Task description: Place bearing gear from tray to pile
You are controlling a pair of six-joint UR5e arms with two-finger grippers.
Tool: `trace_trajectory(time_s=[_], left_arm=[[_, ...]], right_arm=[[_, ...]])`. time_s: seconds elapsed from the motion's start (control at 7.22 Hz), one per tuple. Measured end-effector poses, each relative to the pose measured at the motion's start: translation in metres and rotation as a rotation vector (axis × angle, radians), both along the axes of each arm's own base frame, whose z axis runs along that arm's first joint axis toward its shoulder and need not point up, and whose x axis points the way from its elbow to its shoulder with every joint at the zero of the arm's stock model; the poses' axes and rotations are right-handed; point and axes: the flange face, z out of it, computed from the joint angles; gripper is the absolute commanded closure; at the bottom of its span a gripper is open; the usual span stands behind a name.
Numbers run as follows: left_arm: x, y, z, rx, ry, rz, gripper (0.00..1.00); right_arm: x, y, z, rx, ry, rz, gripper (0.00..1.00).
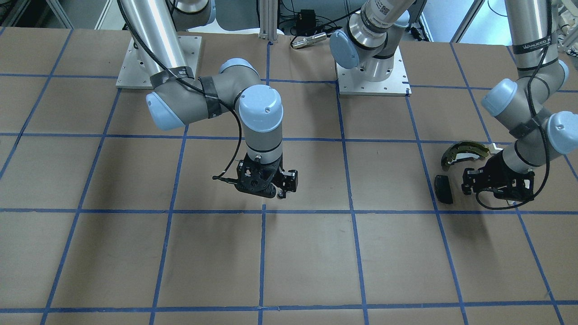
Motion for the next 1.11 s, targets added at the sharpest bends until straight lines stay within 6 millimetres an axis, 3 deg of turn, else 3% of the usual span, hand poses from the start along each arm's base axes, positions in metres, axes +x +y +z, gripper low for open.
trace_trajectory(time_s=[0.28, 0.42, 0.55, 0.83, 1.11], left_arm=[[-0.014, -0.007, 0.01, -0.015, -0.014, 0.025, 0.0], [-0.033, -0.018, 0.025, -0.034, -0.034, 0.031, 0.0], [-0.063, -0.036, 0.044, -0.061, -0.057, 0.026, 0.0], [-0.152, -0.066, 0.076, -0.093, -0.059, 0.032, 0.0], [-0.262, -0.073, 0.081, -0.1, -0.016, 0.062, 0.0]], right_arm=[[-0.075, -0.014, 0.077, -0.008, 0.024, 0.062, 0.0], [-0.111, -0.007, 0.117, 0.006, 0.043, 0.096, 0.0], [-0.149, 0.006, 0.158, 0.031, 0.057, 0.117, 0.0], [-0.207, 0.023, 0.231, 0.055, 0.068, 0.139, 0.0], [-0.222, 0.026, 0.272, 0.035, 0.069, 0.142, 0.0]])
